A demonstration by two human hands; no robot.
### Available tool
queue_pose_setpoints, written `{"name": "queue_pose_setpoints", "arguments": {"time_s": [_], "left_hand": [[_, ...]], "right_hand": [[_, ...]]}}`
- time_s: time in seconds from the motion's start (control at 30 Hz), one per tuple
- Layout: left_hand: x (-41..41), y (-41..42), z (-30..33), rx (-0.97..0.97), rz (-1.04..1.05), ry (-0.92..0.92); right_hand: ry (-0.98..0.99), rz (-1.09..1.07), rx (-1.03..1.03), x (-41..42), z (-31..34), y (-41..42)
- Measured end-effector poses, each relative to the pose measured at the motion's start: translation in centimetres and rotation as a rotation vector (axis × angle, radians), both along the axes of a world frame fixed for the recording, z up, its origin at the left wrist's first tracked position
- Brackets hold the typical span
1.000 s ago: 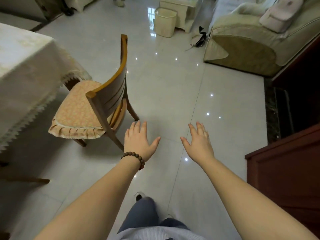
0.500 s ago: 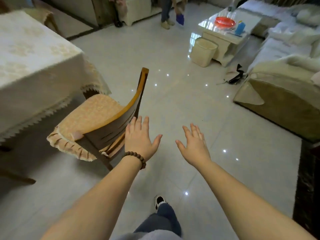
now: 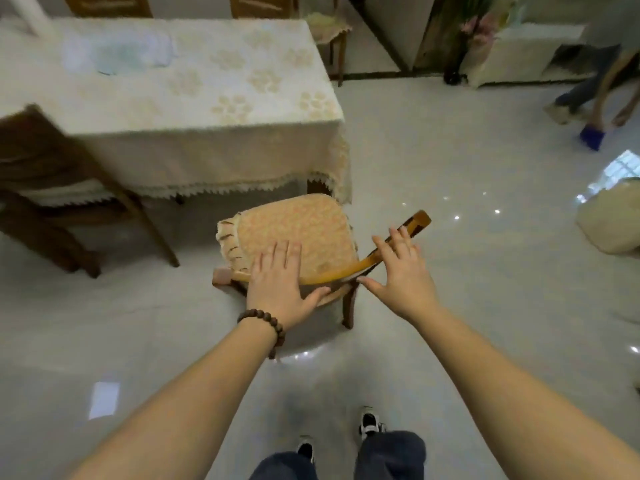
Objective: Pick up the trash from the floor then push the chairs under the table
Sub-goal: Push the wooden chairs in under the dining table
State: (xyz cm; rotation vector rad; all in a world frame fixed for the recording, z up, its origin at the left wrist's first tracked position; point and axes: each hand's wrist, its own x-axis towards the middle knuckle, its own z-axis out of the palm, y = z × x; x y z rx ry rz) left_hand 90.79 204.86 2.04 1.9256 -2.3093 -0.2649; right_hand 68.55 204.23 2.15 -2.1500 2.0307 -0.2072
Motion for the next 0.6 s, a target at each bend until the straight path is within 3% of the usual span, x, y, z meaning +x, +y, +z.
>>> {"name": "queue_pose_setpoints", "arguments": {"time_s": [0.37,0.6], "left_hand": [[-1.9,-2.9,-2.7,0.155,0.097,-0.294],[-2.0,-2.6,-2.6,0.121,0.151,-0.378]], "right_hand": [[0.356,0.495,0.056,-4.6,-2.6,-9.4],[0.331,0.545,-0.099,-5.0,-3.4,-9.2]]}}
